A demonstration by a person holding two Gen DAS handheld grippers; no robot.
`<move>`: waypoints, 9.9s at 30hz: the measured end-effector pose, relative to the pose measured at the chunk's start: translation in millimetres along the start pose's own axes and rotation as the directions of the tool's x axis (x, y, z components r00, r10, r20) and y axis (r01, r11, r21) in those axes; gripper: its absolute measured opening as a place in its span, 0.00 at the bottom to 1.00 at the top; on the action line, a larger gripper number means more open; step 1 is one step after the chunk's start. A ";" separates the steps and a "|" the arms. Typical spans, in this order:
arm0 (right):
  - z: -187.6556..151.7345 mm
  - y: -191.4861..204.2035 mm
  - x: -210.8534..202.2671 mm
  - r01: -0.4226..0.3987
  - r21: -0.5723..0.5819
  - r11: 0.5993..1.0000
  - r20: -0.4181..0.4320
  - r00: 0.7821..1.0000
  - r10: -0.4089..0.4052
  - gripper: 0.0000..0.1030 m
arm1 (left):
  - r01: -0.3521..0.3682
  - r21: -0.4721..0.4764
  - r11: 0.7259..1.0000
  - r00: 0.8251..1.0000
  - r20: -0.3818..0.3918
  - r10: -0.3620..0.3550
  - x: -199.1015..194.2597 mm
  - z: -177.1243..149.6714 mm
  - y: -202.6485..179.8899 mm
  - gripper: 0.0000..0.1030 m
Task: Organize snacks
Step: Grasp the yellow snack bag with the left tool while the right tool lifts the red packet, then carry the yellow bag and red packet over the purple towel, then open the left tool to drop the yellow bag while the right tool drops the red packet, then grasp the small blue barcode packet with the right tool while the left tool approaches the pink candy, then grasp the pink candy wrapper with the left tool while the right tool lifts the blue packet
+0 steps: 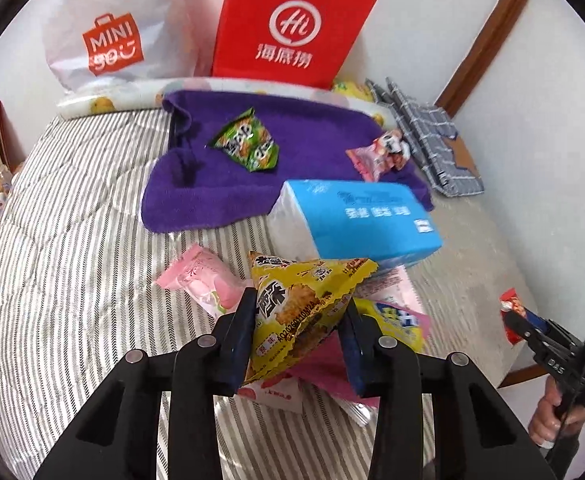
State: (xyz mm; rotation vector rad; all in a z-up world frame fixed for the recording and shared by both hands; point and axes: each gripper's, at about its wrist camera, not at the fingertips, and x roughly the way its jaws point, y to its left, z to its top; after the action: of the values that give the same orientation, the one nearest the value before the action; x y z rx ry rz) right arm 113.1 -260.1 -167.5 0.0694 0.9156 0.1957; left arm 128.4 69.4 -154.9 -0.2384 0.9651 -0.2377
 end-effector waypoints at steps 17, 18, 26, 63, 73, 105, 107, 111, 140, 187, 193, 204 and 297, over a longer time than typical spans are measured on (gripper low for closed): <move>19.9 29.5 -20.6 -0.010 -0.040 0.999 0.103 0.995 0.014 0.36 | 0.062 0.035 0.997 0.996 0.059 -0.064 -35.3 -1.8 -29.9 0.37; 21.0 31.9 -22.2 -0.016 -0.048 0.999 0.106 0.994 0.021 0.36 | 0.067 0.037 0.997 0.996 0.060 -0.069 -36.4 -1.9 -32.0 0.37; 40.7 53.3 -26.1 -0.046 -0.099 0.994 0.134 0.989 0.059 0.36 | 0.047 0.018 0.999 0.996 0.081 -0.049 -40.2 4.9 -49.1 0.37; 114.5 26.6 10.7 -0.122 -0.177 0.977 0.135 0.980 0.147 0.36 | -0.007 -0.025 1.000 0.993 0.115 0.010 15.8 90.2 -113.6 0.37; 108.6 32.3 6.3 -0.110 -0.153 0.982 0.142 0.981 0.132 0.36 | -0.012 0.001 1.000 0.994 0.108 0.012 6.1 88.1 -118.4 0.37; 139.9 86.8 -1.7 -0.034 -0.114 0.993 0.223 0.973 0.059 0.36 | 0.014 0.105 0.994 0.990 0.135 -0.029 -30.3 114.2 -65.2 0.37; 144.9 88.8 3.9 -0.034 -0.117 0.993 0.223 0.973 0.059 0.36 | 0.010 0.108 0.994 0.991 0.132 -0.025 -26.2 120.3 -61.7 0.37; 154.1 89.8 20.0 -0.039 -0.114 0.993 0.210 0.976 0.062 0.36 | -0.012 0.110 0.994 0.992 0.129 -0.002 -17.7 131.6 -51.8 0.37; 197.6 114.8 142.6 -0.092 -0.198 0.976 0.114 0.987 0.116 0.36 | -0.061 0.001 0.998 0.998 0.029 0.061 83.6 192.6 20.9 0.37; 162.9 94.2 130.3 0.032 -0.152 0.988 0.108 0.994 -0.016 0.81 | -0.066 -0.002 0.998 0.996 -0.057 0.065 86.8 161.2 14.4 0.70; 145.5 73.7 90.7 0.186 -0.107 0.977 0.165 0.972 -0.167 0.85 | -0.111 -0.003 0.994 0.993 -0.037 0.111 59.3 140.9 -0.1 0.74; 96.2 35.2 50.5 0.201 -0.116 0.973 0.129 0.974 -0.186 0.85 | 0.016 -0.032 0.999 0.998 0.065 -0.014 1.6 90.2 -6.2 0.75; 22.3 19.7 107.1 0.059 -0.094 0.994 -0.001 0.998 -0.060 0.42 | -0.208 -0.051 0.977 0.974 0.084 0.211 66.0 -0.8 46.1 0.35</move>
State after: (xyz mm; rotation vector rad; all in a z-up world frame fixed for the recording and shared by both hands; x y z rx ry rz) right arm 191.6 -219.1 -234.8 -0.0457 0.9103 0.1835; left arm 168.1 93.0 -220.9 -0.1821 0.9000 -0.0129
